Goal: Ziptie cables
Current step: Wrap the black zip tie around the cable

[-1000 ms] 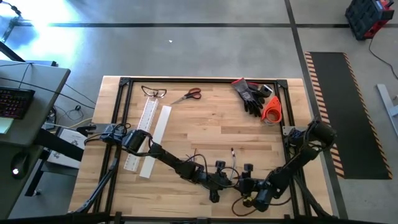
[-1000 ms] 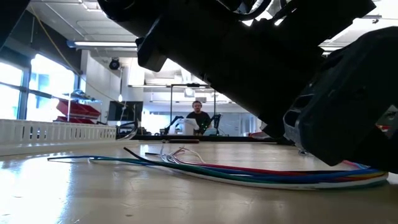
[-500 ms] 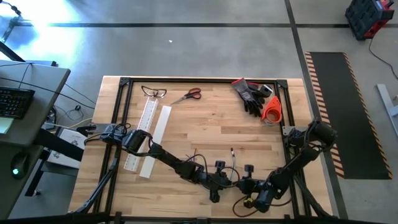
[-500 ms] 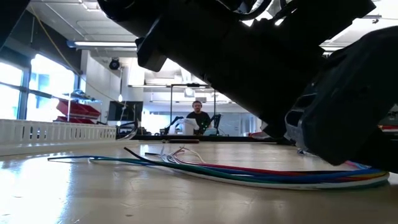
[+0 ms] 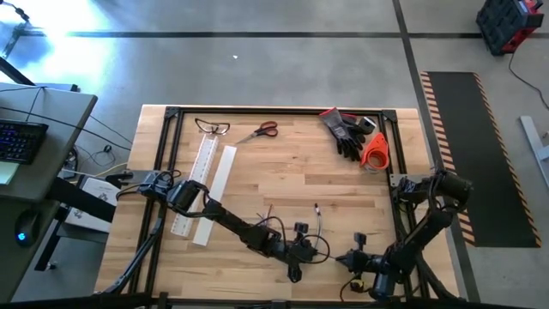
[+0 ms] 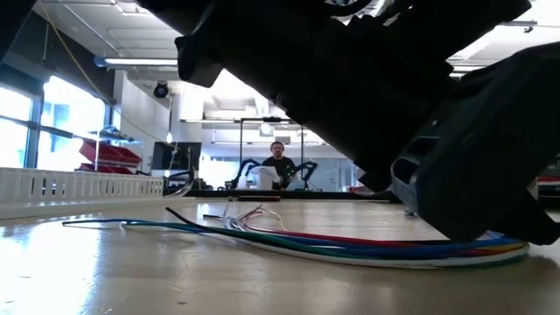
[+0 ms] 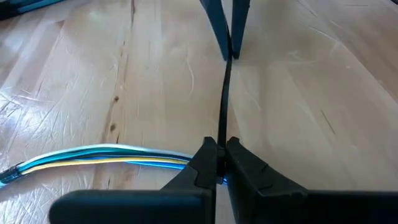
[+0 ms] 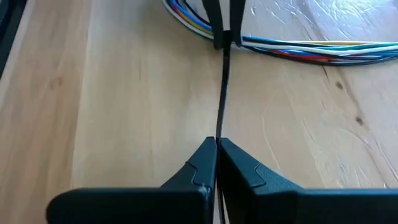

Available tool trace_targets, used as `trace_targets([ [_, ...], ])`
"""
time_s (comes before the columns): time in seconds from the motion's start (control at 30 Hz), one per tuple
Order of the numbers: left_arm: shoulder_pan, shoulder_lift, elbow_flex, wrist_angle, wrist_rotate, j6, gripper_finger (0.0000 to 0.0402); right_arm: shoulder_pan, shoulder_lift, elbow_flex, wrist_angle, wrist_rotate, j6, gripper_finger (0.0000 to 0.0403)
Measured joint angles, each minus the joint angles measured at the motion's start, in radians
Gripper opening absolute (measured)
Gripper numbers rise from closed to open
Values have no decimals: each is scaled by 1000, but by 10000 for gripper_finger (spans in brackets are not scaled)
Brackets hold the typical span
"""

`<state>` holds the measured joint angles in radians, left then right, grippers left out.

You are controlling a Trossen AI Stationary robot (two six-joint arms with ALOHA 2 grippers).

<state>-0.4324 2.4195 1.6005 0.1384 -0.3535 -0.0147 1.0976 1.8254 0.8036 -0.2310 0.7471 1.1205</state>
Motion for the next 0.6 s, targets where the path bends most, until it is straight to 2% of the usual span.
trace_targets([
  [0.13,-2,-1,0,28,-14,4,12,-11,-1,0,-15,-19,1,1],
  [0.23,-1,-1,-1,32,-10,4,38,-17,-20,0,-38,-51,-1,17],
  [0.43,0,-9,-2,31,-25,16,108,-23,-95,0,-95,-66,-3,110],
  [0.6,-1,-51,-5,-30,-30,32,150,-40,-120,0,-86,-47,-75,177],
])
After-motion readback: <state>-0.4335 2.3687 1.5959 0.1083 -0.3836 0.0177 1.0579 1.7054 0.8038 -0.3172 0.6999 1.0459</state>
